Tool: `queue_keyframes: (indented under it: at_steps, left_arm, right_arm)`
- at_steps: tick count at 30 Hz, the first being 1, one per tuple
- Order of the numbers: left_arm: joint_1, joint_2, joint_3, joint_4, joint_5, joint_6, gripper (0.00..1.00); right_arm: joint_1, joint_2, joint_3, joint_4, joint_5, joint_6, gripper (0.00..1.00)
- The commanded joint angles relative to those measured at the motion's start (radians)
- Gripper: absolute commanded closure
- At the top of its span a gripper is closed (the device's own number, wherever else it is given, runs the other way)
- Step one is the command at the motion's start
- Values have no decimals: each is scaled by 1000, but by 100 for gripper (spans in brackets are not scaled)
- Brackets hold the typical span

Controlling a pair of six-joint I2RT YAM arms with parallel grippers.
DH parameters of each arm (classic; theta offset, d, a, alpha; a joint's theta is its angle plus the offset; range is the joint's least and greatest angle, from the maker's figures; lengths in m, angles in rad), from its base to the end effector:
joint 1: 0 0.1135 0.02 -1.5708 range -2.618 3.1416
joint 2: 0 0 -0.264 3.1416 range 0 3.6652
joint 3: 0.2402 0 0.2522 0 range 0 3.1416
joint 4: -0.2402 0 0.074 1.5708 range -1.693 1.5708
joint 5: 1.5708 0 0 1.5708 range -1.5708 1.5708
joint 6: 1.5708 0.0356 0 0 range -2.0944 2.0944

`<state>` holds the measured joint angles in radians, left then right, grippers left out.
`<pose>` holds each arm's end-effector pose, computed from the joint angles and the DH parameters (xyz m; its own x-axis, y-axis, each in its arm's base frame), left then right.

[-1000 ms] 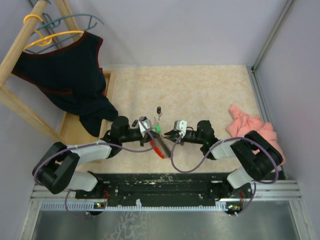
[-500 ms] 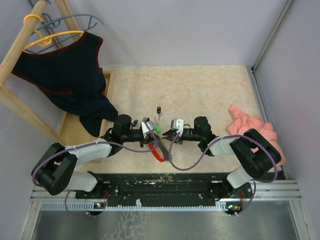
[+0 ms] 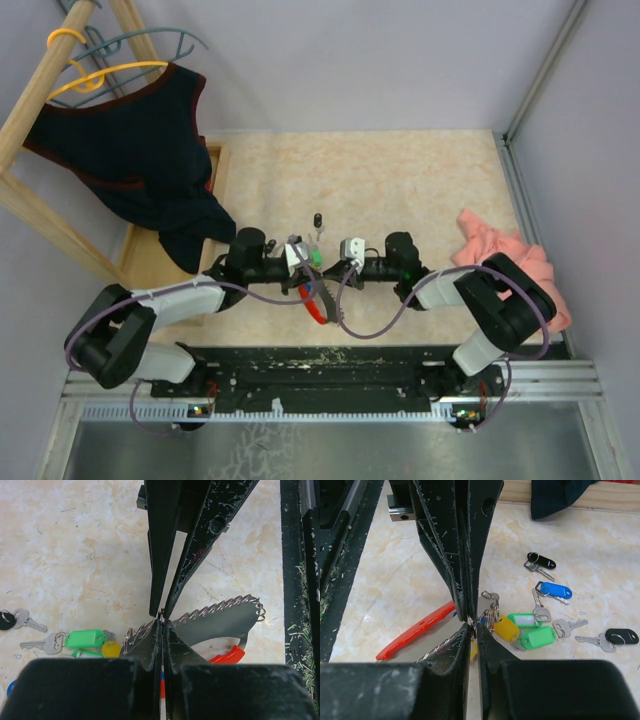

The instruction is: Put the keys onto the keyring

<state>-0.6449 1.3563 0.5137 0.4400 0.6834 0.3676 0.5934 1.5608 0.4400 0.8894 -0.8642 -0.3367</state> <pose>0.1983 -0.1773 0.1887 0.0422 0.3170 -0.9475 0.9808 0.1678 0.0998 0.2107 0.1748 0.1607 0.1432 -0.1621 -0.9763 -0.9848 0.0750 -0.1569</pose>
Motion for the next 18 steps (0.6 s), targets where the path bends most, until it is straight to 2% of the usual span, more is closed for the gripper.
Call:
queue_keyframes:
  at_steps: [1,4,6,9,15,18]
  left_arm:
    - [-9,19,43,1,34,19,100]
    - [-12,20,42,5,42,17,100]
    - [-12,16,39,10,40,16,100]
    - [-12,3,23,20,18,16,97]
    - [-12,-12,-7,32,-27,18,70]
    - [-12,0,-13,44,-28,12,68]
  right_arm:
    - [6,7,43,45,-35,11,91]
    - [8,11,43,46,-38,16,94]
    - [8,12,42,45,-37,18,100]
    - [8,7,37,43,-25,19,100]
    - [8,-7,20,84,-15,37,100]
    - [8,-5,15,106,-13,51,100]
